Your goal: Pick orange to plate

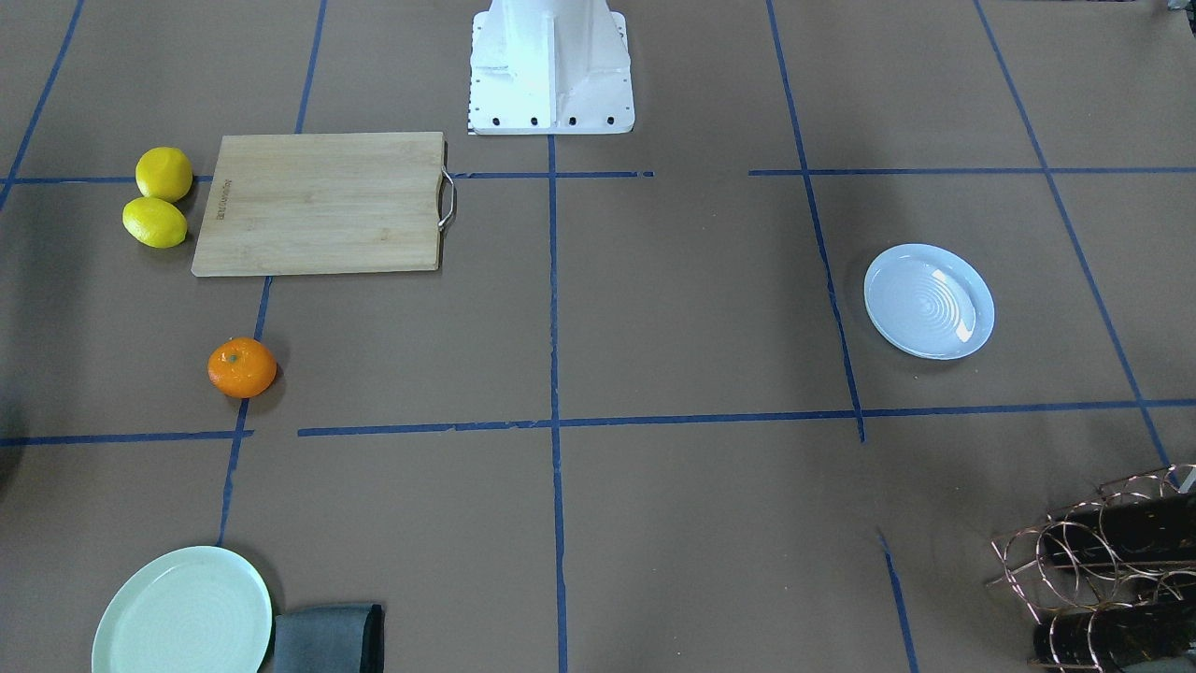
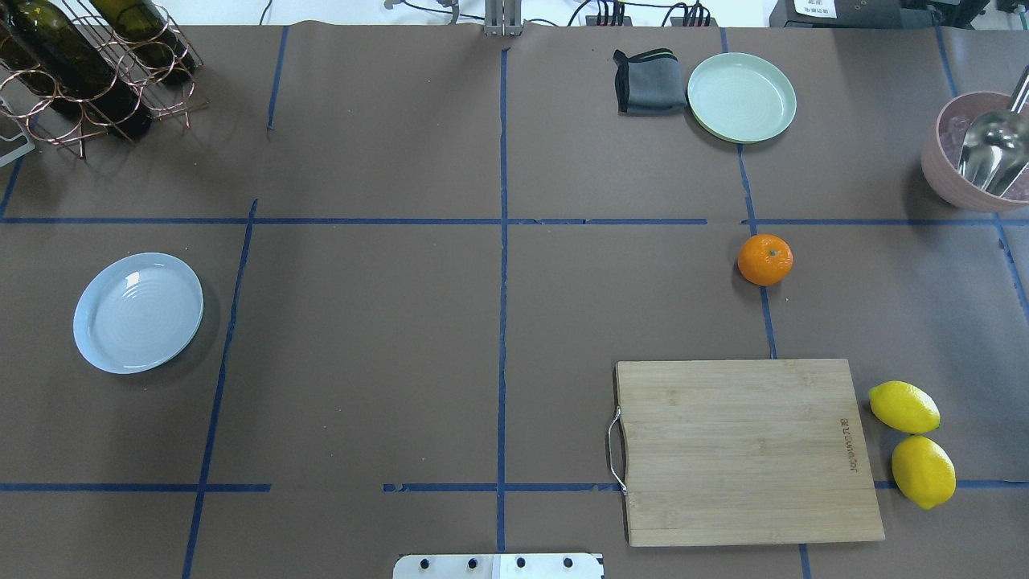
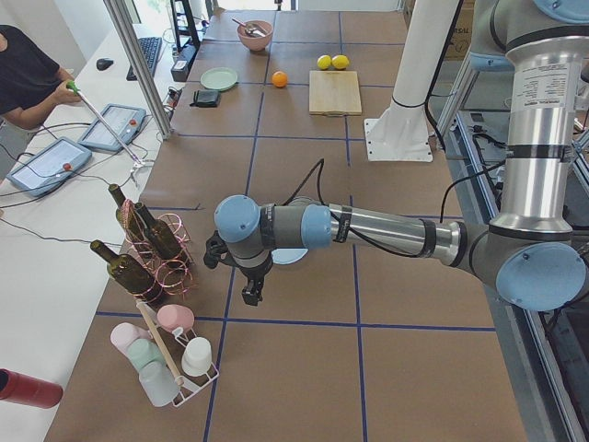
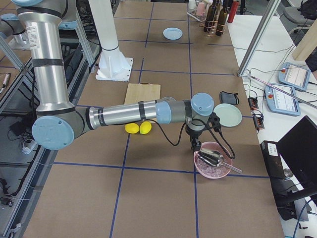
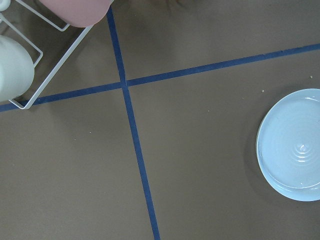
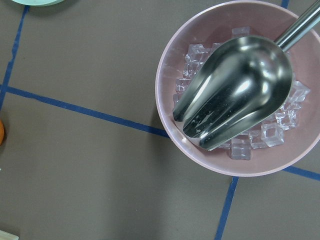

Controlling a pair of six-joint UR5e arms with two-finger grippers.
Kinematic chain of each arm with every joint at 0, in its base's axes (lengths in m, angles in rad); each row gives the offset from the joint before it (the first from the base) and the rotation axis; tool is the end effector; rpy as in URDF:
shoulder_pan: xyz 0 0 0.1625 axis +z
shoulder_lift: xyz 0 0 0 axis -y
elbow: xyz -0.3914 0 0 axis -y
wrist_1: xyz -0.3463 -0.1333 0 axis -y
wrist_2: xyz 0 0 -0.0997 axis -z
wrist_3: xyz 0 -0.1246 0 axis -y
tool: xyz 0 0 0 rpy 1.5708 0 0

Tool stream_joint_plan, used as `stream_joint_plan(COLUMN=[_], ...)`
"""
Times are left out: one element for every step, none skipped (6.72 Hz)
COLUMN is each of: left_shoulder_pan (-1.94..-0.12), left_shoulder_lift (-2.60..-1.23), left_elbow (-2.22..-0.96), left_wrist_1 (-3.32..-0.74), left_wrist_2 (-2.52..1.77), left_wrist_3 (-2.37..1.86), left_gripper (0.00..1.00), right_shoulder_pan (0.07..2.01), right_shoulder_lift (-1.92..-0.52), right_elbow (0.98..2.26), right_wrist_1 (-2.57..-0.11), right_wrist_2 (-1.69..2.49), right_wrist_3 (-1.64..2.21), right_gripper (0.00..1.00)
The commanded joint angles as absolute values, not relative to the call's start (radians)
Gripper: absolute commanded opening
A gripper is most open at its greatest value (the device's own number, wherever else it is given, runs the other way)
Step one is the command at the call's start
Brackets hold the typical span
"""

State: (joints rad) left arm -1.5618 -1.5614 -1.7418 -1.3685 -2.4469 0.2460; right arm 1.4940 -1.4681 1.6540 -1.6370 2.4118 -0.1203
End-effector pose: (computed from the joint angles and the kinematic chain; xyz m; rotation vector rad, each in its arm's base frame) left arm -0.0337 -0.4348 0.5819 0.0659 0.8762 0.2206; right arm 0.0028 -0.4910 0.5584 0.1311 -0.8393 -0.2355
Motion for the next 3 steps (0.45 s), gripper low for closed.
stream_joint_plan(left_shoulder_pan=[-1.569, -1.563, -1.556], left_shoulder_lift=[-1.556, -1.546, -1.554], left_elbow=[-1.829, -1.856, -1.865], left_wrist_1=[-1.358, -1.344, -1.350], left_wrist_2=[-2.400, -2.378, -2.353], left_wrist_3=[0.256, 0.247, 0.242], left_gripper=[1.00, 1.00, 1.00], right_shoulder_pan=[1.494, 1.493, 1.494], right_shoulder_lift=[-1.485, -1.485, -1.485], right_elbow=[1.652, 1.651, 1.655], right_wrist_1=[-1.632, -1.632, -1.631], right_wrist_2=[2.408, 2.410, 2.414], right_wrist_3=[-0.112, -0.106, -0.104], right_gripper=[1.00, 1.00, 1.00])
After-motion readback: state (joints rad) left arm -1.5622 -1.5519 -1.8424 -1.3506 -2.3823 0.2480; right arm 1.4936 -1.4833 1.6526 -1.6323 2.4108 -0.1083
